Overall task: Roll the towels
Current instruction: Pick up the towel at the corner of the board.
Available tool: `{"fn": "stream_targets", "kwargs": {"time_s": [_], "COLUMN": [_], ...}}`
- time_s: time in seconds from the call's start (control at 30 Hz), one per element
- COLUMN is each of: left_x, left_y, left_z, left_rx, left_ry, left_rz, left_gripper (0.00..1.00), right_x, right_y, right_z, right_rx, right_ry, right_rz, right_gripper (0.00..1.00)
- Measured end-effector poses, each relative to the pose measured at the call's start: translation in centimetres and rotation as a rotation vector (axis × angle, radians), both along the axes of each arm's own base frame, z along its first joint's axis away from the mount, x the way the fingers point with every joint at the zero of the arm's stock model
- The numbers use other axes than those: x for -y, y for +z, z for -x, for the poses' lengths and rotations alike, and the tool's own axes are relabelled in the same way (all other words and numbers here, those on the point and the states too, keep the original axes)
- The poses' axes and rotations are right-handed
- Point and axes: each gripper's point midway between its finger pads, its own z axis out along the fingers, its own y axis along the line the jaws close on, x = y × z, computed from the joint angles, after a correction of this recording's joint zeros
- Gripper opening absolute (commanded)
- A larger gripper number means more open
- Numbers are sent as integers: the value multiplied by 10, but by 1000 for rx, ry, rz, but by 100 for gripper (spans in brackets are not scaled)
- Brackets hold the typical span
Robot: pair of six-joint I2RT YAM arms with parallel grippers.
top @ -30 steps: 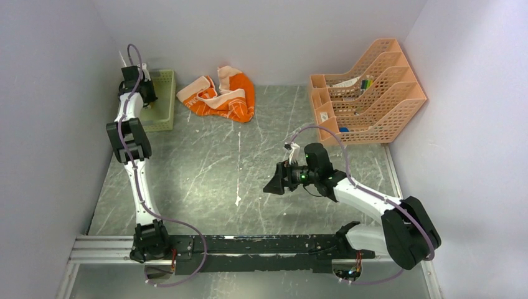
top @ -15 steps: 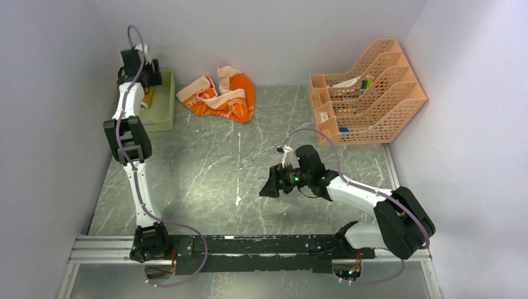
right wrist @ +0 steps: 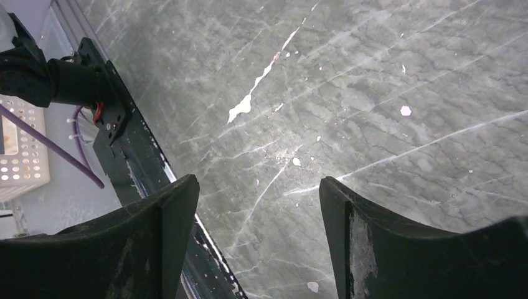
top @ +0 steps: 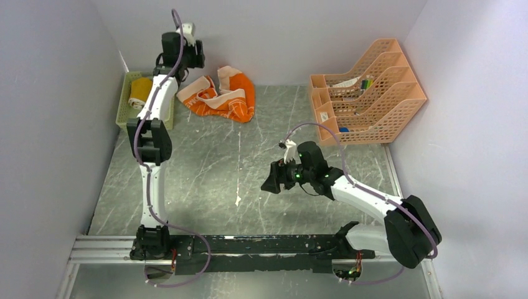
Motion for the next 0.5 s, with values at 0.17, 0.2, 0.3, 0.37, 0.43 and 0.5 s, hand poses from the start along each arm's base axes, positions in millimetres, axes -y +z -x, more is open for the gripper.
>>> {"fn": "stream_targets", "kwargs": {"time_s": [0.17, 0.2, 0.3, 0.37, 0.43, 0.5], "left_x": [-4, -1, 9, 15, 20, 24], "left_y": [-131, -158, -212, -234, -241, -240], "left_z": [-10, -8, 1, 11, 13, 14], "left_rx": [-238, -292, -403, -457, -463, -463], "left_ry": [29, 29, 22, 11, 0, -16], "left_rz": [39, 48, 76, 96, 111, 137], "left_gripper": [71, 71, 69, 54, 12, 7], "right_x": [2, 2, 4, 5, 5, 6], "right_y": [4, 3, 0, -1, -1, -2], "right_z": [0, 1, 2, 2, 3, 4], "right_rx": [12, 8, -5, -7, -12, -17], "right_ry": [-12, -12, -18, -21, -22, -24], "right_rz": [-2, 0, 9, 11, 15, 20], "right_gripper": [72, 72, 72, 72, 72, 72]}}
